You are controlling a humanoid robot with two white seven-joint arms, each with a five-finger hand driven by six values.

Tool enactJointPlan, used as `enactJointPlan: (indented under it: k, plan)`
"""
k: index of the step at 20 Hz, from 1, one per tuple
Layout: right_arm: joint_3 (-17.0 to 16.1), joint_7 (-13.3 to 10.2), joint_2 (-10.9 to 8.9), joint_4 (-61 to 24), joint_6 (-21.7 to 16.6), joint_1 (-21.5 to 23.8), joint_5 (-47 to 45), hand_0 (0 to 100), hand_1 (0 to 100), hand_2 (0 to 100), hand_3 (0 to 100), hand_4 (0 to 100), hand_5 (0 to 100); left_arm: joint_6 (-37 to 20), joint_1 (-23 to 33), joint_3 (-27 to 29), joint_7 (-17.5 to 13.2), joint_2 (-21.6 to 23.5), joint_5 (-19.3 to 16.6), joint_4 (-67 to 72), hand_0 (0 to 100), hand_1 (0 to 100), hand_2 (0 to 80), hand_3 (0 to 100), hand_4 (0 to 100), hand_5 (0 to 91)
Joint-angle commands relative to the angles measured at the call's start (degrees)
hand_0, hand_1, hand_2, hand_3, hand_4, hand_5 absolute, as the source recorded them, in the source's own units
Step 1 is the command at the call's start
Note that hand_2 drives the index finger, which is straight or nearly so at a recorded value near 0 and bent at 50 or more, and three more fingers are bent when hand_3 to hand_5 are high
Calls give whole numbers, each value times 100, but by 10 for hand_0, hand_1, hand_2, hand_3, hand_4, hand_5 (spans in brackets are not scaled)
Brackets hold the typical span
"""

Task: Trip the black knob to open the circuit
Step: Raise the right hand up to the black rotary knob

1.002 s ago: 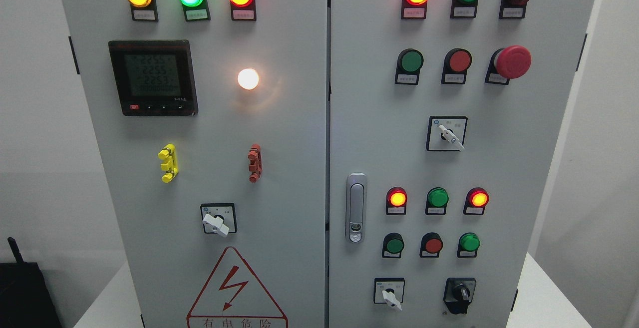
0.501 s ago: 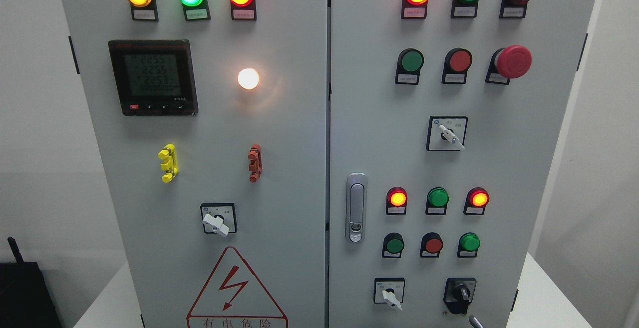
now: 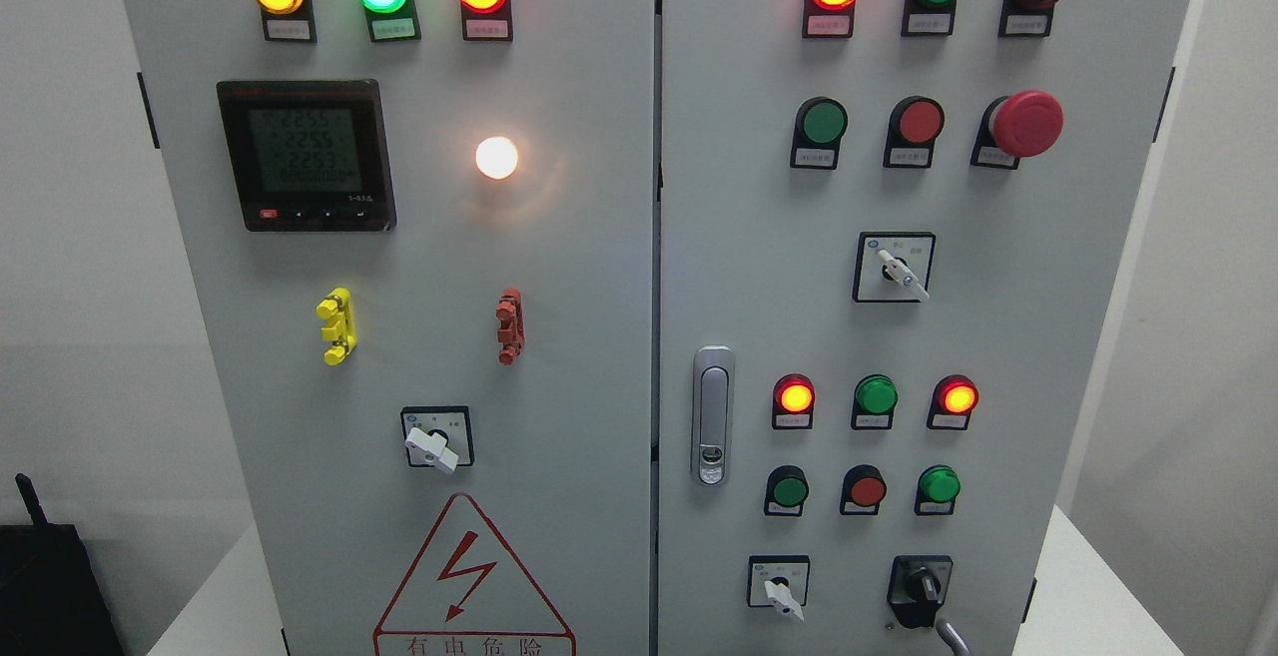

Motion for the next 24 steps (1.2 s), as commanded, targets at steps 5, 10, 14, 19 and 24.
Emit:
enactJointPlan:
  k: [5,10,14,19,24]
  plan:
    - [-12,-36,-23,-159,-5,-121,-18,1000,850,0,952,904,918,-8,-14,7,1,-9,14,-1,120,389,0,0,0,0]
    - [23,-36,-23,-159,4,-121,-18,1000,851,0,953,904,918,-8,-23,7,1,-9,14,-1,120,389,0,0,0,0]
    - [41,-36,-23,-159,4,-130,-18,1000,852,0,953,905,917,-8,-14,7,1,-9,14,-1,120,389,0,0,0,0]
    - [67,-36,-23,-159,4,-156,-9,1000,852,0,953,905,918,-8,-14,7,1,-9,14,-1,120,389,0,0,0,0]
    - [76,-44,-15,-159,22,-200,0,1000,853,0,953,904,918,-8,-23,7,1,-9,14,-1,120,389,0,0,0,0]
